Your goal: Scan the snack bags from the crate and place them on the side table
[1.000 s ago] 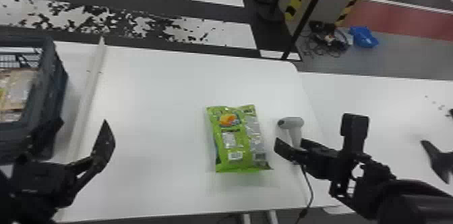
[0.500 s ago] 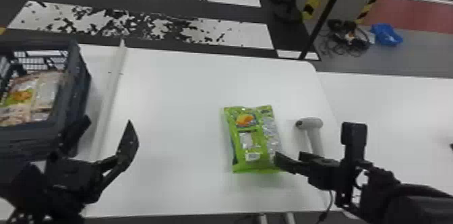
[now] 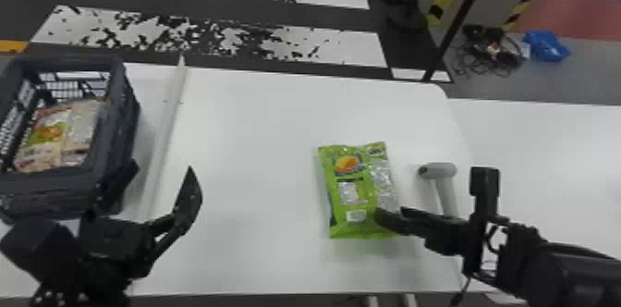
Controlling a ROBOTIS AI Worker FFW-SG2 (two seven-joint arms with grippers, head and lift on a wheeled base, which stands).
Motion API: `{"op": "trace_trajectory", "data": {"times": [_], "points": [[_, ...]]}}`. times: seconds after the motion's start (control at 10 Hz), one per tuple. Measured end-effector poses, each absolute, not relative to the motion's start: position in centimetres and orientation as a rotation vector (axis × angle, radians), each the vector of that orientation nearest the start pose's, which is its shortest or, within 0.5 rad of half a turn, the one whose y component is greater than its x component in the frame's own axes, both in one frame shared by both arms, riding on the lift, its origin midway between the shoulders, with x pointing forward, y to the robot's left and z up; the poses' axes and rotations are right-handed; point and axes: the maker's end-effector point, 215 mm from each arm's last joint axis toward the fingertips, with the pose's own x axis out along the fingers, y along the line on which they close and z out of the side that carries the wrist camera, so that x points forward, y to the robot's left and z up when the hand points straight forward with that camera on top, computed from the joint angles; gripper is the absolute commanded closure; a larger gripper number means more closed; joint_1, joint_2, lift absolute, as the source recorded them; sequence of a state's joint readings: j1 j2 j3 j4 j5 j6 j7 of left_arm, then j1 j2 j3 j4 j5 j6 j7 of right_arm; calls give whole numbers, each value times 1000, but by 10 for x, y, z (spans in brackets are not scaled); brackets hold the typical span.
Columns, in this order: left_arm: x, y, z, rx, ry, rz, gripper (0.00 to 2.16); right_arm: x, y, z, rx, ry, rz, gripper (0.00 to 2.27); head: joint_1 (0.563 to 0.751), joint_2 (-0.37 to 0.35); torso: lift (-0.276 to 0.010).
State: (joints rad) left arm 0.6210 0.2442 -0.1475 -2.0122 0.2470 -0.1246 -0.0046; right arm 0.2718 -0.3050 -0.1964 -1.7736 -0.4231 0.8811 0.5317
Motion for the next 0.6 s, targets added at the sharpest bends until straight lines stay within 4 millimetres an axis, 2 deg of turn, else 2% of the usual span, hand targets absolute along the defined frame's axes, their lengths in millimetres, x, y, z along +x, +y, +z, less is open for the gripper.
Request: {"op": "trace_trajectory", "data": {"times": [0.1, 0.2, 0.4, 0.6], "points": [[390, 175, -381, -122, 101, -220, 87, 398, -265, -536, 379, 832, 433, 2051, 695, -130, -81], [390, 176, -381, -122, 101, -219, 87, 399, -268, -540, 370, 836, 428, 2256, 695, -133, -81], [390, 176, -381, -122, 101, -218, 87, 399, -272, -536, 382, 820, 437, 2256, 695, -136, -81], [390, 176, -381, -123, 101, -217, 87, 405, -287, -503, 476, 744, 437, 2256, 695, -157, -81]]}}
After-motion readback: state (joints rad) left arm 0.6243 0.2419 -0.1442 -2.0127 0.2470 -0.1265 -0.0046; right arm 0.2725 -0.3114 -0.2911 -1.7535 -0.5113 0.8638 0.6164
